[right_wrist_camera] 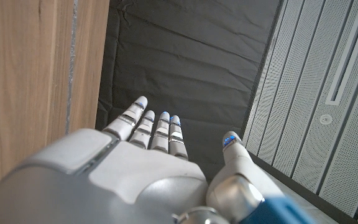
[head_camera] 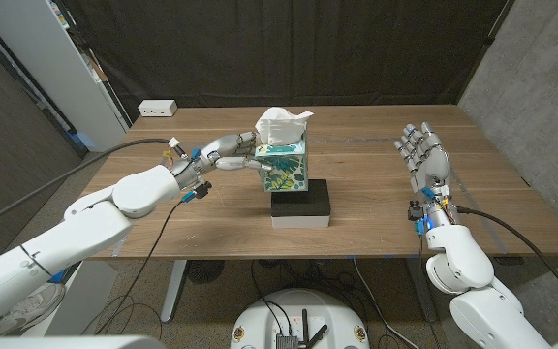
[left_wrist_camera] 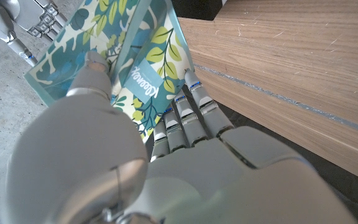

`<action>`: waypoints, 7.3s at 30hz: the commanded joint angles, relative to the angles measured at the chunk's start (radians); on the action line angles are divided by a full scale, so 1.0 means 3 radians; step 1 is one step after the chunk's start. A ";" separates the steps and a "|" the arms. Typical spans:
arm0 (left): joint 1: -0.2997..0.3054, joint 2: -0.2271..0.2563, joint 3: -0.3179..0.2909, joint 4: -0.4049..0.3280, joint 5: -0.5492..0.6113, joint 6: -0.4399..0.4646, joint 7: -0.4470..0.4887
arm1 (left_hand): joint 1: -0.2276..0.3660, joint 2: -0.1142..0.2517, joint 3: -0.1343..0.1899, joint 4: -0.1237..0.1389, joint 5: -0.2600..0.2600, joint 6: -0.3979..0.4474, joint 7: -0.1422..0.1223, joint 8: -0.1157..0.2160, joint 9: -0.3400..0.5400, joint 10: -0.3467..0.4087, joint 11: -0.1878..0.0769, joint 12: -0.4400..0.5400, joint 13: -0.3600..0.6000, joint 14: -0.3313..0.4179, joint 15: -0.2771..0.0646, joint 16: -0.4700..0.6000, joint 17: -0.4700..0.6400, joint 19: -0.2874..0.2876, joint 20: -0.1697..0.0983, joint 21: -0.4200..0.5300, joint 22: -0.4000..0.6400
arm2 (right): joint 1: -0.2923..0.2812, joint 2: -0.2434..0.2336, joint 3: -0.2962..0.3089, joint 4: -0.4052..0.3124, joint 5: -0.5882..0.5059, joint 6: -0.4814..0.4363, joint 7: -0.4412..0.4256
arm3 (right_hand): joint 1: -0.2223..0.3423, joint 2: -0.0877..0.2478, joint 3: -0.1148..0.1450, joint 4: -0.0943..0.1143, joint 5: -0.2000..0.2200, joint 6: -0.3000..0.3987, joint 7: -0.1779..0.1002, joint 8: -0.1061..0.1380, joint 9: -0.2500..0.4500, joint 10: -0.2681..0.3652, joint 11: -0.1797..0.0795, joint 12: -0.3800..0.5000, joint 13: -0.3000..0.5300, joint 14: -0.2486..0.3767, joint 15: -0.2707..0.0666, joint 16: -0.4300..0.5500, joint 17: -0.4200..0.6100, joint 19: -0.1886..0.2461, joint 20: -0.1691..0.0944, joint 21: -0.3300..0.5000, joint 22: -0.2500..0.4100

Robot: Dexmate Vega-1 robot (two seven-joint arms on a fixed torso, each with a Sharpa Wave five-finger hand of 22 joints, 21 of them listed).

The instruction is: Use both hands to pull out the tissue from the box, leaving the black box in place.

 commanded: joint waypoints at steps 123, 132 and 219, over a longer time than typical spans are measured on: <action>-0.0584 -0.0143 0.0400 0.0064 0.0120 0.0312 -0.0126 | -0.0008 0.0019 0.0046 -0.0006 0.0026 0.0047 0.0003 0.0081 0.0007 0.0065 0.0005 -0.0056 0.0057 0.0046 -0.0409 -0.0037 0.0014 -0.0006 -0.0047 -0.0089 0.0007 | 0.0512 -0.0838 -0.0106 -0.0877 -0.3511 -0.2022 -0.0339 | 0.0262 0.0162 0.0189 -0.0219 0.0032 0.0184 -0.0138 0.0082 0.0009 0.0171 -0.0166 0.0071 0.0002 0.0089 -0.0196 0.0018 -0.0090 0.0066 -0.0147 0.0037 -0.0003; -0.0589 -0.0127 0.0400 0.0023 0.0129 0.0356 -0.0118 | -0.0004 0.0019 0.0047 -0.0008 0.0026 0.0045 0.0004 0.0084 0.0007 0.0070 0.0002 -0.0058 0.0060 0.0045 -0.0414 -0.0038 0.0013 -0.0005 -0.0054 -0.0093 0.0007 | 0.0512 -0.0760 -0.0102 -0.0805 -0.3577 -0.1923 -0.0377 | 0.0324 0.0224 0.0251 -0.0234 0.0053 0.0222 -0.0192 0.0085 0.0011 0.0199 -0.0211 0.0071 0.0004 0.0113 -0.0230 0.0022 -0.0095 0.0091 -0.0154 0.0041 -0.0002; -0.0407 -0.0085 0.0300 -0.0042 0.0129 0.0218 -0.0052 | -0.0020 0.0035 0.0078 -0.0003 0.0029 0.0023 0.0007 0.0101 -0.0003 0.0075 0.0009 -0.0085 0.0087 0.0051 -0.0415 -0.0055 0.0007 -0.0004 -0.0051 -0.0127 0.0009 | 0.0861 -0.0839 -0.0572 -0.0918 -0.3993 -0.1361 0.0454 | 0.0490 0.0181 0.0373 -0.0276 0.0089 0.0455 -0.0389 0.0100 0.0029 0.0249 -0.0256 0.0054 0.0016 0.0159 -0.0301 0.0056 -0.0061 0.0144 0.0019 0.0038 0.0011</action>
